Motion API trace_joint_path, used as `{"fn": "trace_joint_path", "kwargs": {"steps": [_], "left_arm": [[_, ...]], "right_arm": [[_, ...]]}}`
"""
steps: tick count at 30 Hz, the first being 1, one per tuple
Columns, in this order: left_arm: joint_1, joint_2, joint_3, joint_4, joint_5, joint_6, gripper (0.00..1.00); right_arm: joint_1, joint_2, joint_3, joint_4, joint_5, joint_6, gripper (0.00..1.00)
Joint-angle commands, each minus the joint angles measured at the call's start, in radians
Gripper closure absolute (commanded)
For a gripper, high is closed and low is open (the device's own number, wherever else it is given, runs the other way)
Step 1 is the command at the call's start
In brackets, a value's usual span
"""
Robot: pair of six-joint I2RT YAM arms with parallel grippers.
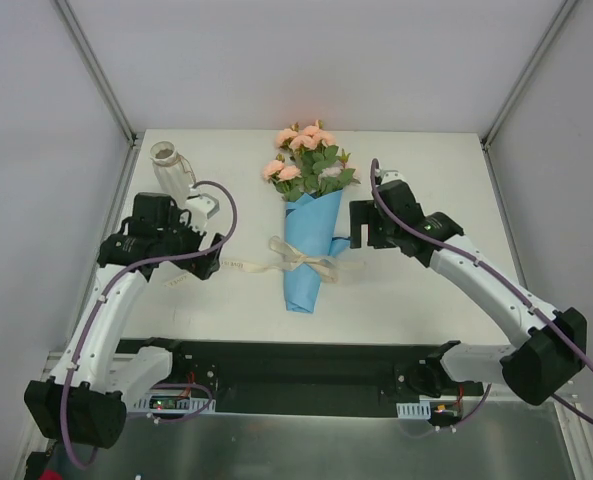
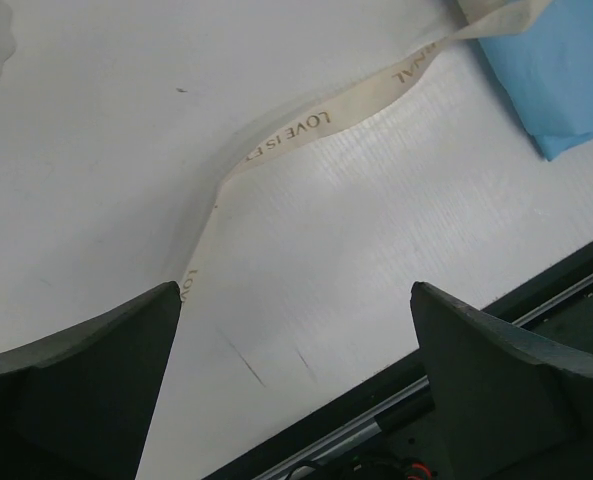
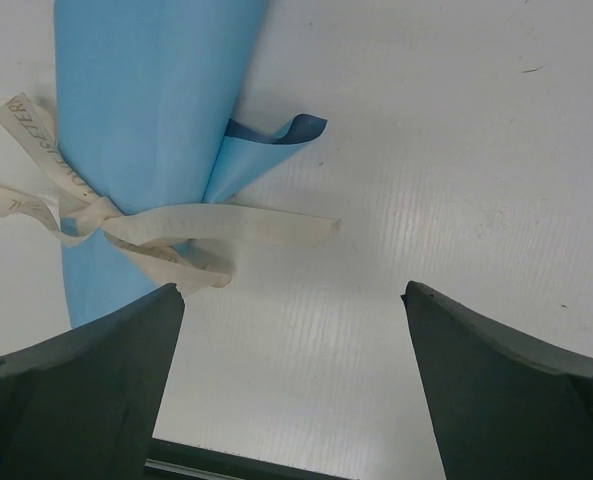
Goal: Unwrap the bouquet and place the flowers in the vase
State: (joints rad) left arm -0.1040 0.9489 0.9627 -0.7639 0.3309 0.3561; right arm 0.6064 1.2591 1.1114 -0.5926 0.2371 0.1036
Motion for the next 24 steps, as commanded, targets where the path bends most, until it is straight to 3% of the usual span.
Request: {"fn": "trace_joint_path", "kwargs": {"steps": [1,15,24], "left_arm": [[-0.085,0.054,0.016,0.005,-0.027,0.037,0.01],[-0.229,0.283,0.056,0.109,-0.016,0.112,0.01],[-0.306,0.476,0.08,0.173,-0.058,0.172,0.01]], "right_arm": [[0.001,0.011,-0.008,0.079,-0.033,0.066,0.04],[0.009,-0.032,-0.196,0.165,0.004,0.346,0.01],[0.055,-0.041,-0.209,0.151,0.088,0.384,0.05]]}}
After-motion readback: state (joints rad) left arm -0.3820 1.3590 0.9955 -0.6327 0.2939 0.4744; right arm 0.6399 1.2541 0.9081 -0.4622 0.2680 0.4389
